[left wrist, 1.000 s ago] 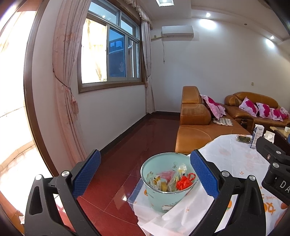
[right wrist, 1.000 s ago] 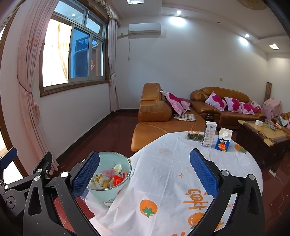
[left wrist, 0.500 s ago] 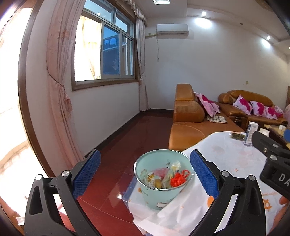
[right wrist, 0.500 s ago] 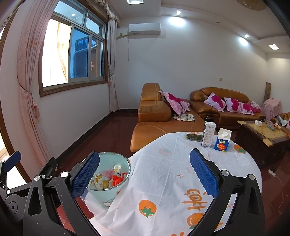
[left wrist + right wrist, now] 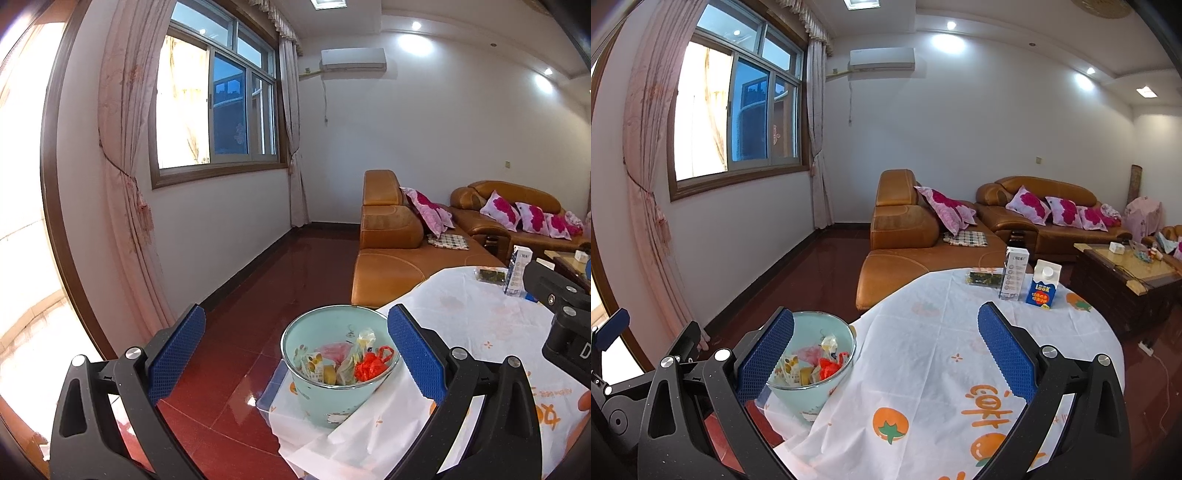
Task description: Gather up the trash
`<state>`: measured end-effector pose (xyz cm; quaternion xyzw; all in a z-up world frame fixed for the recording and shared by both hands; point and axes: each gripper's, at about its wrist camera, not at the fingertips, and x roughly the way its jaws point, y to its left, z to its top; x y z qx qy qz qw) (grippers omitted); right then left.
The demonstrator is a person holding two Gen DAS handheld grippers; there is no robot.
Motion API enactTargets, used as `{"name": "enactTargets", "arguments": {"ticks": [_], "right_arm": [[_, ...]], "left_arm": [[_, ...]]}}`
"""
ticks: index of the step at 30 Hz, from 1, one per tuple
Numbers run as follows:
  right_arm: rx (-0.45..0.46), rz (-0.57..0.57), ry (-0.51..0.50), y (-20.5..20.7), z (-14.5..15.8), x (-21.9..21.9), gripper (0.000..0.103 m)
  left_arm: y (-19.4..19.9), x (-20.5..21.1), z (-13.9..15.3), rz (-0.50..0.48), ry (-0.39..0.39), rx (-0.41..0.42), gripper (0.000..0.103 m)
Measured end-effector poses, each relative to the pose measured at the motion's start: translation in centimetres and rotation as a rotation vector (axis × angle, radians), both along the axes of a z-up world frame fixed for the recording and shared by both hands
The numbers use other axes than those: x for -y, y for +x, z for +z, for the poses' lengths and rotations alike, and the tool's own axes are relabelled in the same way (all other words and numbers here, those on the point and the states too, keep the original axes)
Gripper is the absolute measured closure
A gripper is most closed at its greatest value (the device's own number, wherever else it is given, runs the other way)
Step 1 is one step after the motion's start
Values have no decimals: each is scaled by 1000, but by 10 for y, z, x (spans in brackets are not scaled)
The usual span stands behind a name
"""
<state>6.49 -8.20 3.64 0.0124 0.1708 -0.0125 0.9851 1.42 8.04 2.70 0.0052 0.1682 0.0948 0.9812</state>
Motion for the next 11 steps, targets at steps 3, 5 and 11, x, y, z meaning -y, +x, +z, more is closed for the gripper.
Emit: {"name": "enactTargets", "arguments": {"ticks": [3,5,11], "right_arm": [[-3,-1,4,1,0,1,5],[-4,-1,5,1,0,2,5],[-5,-3,7,1,-1,2,5]], "left_arm": [[1,-1,1,11,-10,1,6],[0,-1,1,20,-7,5,6],[0,0,1,14,-11,5,6]]}}
